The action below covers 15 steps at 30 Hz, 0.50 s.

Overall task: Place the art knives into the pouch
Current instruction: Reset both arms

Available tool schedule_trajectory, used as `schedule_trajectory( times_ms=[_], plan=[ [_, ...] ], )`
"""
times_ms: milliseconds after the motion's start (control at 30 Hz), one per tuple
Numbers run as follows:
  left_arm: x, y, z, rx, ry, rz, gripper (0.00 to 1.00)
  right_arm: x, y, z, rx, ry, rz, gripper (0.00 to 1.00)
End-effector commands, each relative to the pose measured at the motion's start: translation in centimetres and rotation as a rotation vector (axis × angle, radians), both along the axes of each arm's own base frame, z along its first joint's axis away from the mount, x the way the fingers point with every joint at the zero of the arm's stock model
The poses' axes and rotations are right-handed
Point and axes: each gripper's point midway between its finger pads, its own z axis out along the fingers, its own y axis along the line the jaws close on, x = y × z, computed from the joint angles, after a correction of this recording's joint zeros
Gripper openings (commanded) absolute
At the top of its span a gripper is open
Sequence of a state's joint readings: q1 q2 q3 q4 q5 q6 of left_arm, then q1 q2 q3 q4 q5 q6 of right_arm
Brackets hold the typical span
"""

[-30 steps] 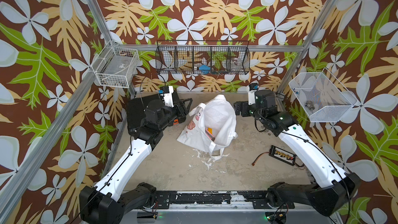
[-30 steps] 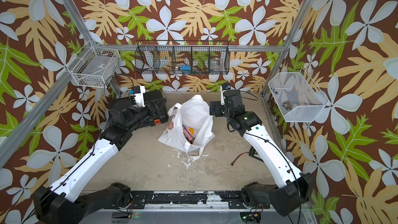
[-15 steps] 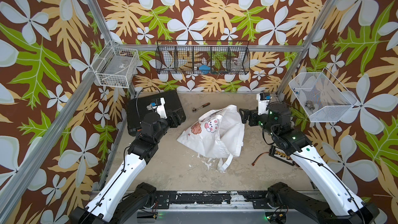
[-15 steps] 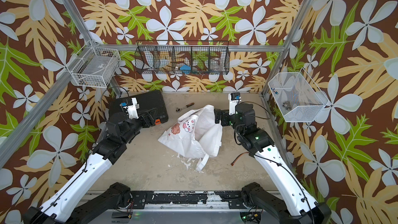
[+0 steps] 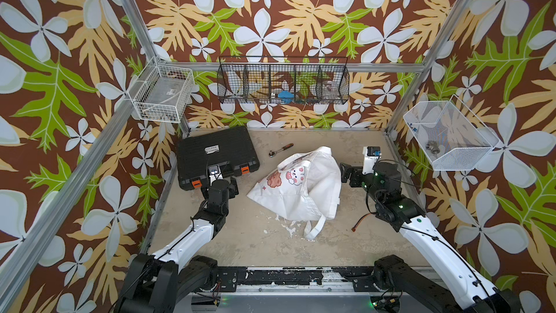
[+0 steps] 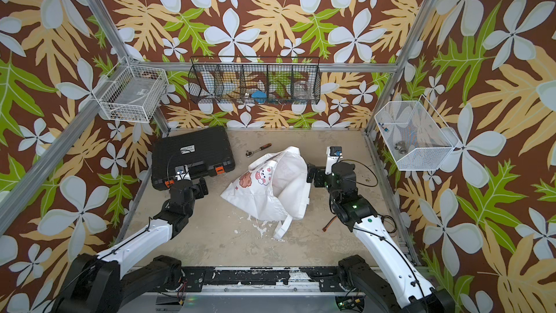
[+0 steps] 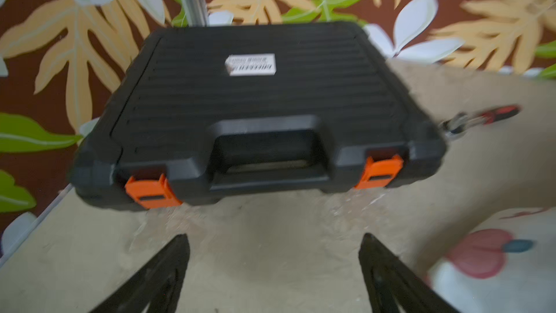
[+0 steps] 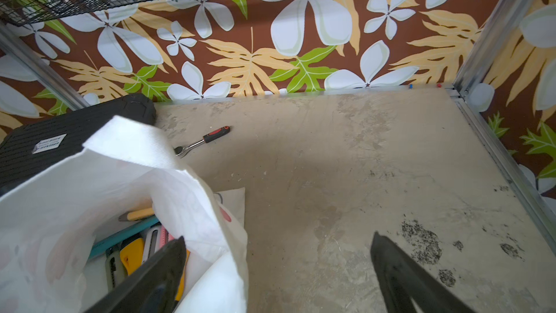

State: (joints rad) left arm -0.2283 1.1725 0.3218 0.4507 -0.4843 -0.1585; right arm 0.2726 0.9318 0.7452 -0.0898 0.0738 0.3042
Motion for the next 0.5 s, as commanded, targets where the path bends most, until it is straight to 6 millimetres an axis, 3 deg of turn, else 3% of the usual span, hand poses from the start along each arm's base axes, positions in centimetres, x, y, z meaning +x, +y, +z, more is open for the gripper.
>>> schedule_trajectory(
  times_ms=[0,100,167,200,267,367,467],
  plan=[
    [1.3,-0.1,2.9,0.06,-0.213,-0.033,0.91,0.2,-0.5,1.1,0.032,-0.057,-0.014,1.0],
    [2.0,-0.7,4.0,0.113,-0.288,-0.086,0.93,0.2,-1.1,0.8,0.039,-0.073,-0.032,1.0],
    [3.1,-1.5,3.4,0.079,-0.258,-0.14,0.94,0.3,-1.6,0.5,0.037,-0.072,-0.051,1.0],
    [2.8,-2.1,3.5,0.077,-0.303,-0.185,0.96,0.3,-1.9,0.5,0.039,-0.079,-0.059,1.0],
    [2.0,-1.1,3.4,0.05,-0.326,-0.149,0.98,0.4,-2.2,0.4,0.043,-0.084,-0.065,1.0],
    [0.5,-1.6,3.5,0.032,-0.406,-0.207,1.0,0.5,-2.3,0.1,0.047,-0.105,-0.067,1.0],
    [0.5,-1.7,3.3,0.039,-0.386,-0.211,1.0,0.4,-2.8,0.0,0.029,-0.117,-0.082,1.0]
  ],
)
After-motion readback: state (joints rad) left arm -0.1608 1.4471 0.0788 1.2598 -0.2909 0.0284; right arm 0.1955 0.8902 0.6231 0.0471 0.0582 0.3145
